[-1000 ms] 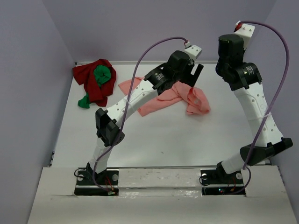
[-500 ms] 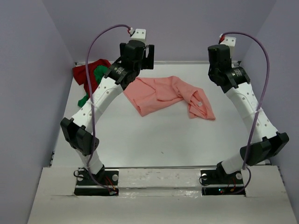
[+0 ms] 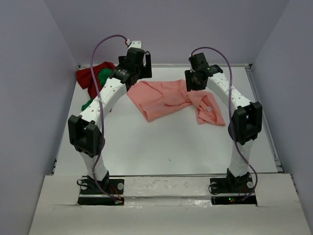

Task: Fold and stack the t-shirts
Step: Move the tshirt to the center of the board

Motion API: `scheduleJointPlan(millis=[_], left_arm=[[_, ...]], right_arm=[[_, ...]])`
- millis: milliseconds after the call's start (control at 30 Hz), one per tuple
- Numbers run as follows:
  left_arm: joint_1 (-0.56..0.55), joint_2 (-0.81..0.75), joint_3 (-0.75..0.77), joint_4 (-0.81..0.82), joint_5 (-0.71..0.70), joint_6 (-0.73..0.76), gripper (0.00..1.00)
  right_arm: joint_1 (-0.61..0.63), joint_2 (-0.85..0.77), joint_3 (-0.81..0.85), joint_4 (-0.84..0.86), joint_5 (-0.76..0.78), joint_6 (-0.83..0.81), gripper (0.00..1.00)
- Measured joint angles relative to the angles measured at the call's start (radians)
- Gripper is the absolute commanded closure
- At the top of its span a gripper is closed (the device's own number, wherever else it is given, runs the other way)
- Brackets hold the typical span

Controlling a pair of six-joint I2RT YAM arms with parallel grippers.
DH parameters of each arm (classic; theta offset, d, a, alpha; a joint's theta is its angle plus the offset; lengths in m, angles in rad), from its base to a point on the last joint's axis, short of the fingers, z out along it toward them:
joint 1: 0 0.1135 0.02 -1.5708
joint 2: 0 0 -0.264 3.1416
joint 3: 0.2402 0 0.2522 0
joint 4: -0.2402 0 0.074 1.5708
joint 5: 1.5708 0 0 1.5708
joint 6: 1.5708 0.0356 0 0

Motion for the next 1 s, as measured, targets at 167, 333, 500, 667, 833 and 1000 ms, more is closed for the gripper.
scheduleJointPlan(millis=[167,333,500,667,833,1000], left_arm=[[0.013,0.051,0.051,0.002,0.007,-0.035,0.01],[0.012,0.090,0.055,-0.006,0.031,-0.059,0.01],[0.012,0.101,0.045,-0.008,0.052,-0.074,0.01],[0.012,0.093,0.007,0.001,0.030,-0.083,0.01],[0.016,0.071,-0.086,0.002,0.004,-0.092,0.01],[0.020,0.071,-0.139,0.001,0.010,-0.097,0.01]], right_arm=[[0.042,0.122,0.182,-0.050,-0.097,-0.028,0.53],[0.086,0.217,0.365,-0.102,-0.196,-0.040,0.36],[0.093,0.476,0.711,-0.168,-0.291,-0.055,0.29],[0.092,0.581,0.729,-0.163,-0.301,-0.077,0.20],[0.091,0.594,0.642,-0.131,-0.276,-0.143,0.25],[0.091,0.598,0.640,-0.109,-0.209,-0.177,0.60]])
